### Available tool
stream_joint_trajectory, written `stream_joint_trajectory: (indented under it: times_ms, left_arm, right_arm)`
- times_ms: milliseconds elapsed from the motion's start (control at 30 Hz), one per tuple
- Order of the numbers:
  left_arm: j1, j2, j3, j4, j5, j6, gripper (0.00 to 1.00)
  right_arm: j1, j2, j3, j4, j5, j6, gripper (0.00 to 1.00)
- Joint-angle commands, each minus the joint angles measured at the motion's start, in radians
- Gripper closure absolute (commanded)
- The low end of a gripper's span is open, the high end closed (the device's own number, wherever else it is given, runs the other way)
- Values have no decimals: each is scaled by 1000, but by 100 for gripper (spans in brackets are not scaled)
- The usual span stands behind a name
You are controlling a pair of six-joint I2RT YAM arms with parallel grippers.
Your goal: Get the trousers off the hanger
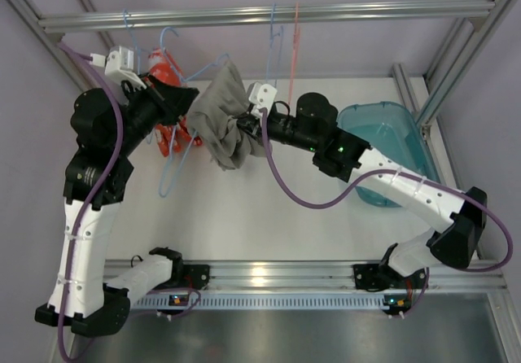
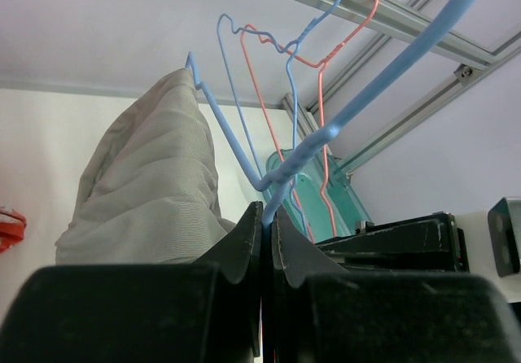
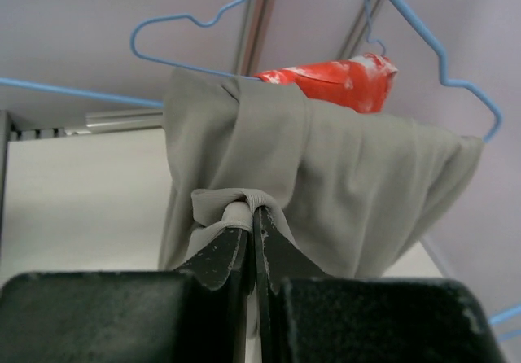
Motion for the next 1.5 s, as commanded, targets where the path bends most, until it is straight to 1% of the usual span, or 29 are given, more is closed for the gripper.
stream_joint_trajectory:
  times_ms: [0,67,167,267,333,500,733,900,1100,1333,1467]
  left_arm:
    - [5,0,61,93,24,-25,100]
    - [7,1,64,91,26,-24,100]
    - [5,-3,35,93,17,-2,100]
    - [5,-28,-11,91,-8,33,100]
    - [5,-51,-70,91,-26,52,100]
    - [4,-92,-174,93,-54,76,100]
    - [4,-164,-332,93,-66,144,100]
    - [4,-204,-400,88,-61,148,100]
    - [4,-230,-465,79,-60,162,100]
    - [4,-235,-510,77,-54,184,100]
    - [4,-220,-505,77,-55,190,100]
  right_arm:
    - [23,32,76,51,-59,50,100]
    - [27,41,90,51,-44,41,100]
    - [27,25,122,72,25,18,100]
    - [27,-4,197,91,91,0,100]
    - [26,-12,286,80,125,-6,100]
    - [23,-40,453,42,140,-39,100]
    - [24,-106,549,25,178,-72,100]
    - [24,-142,644,23,217,-129,100]
    - [24,-172,775,20,218,-190,100]
    - [23,-219,814,89,220,-304,100]
    - [9,-244,819,128,229,-335,100]
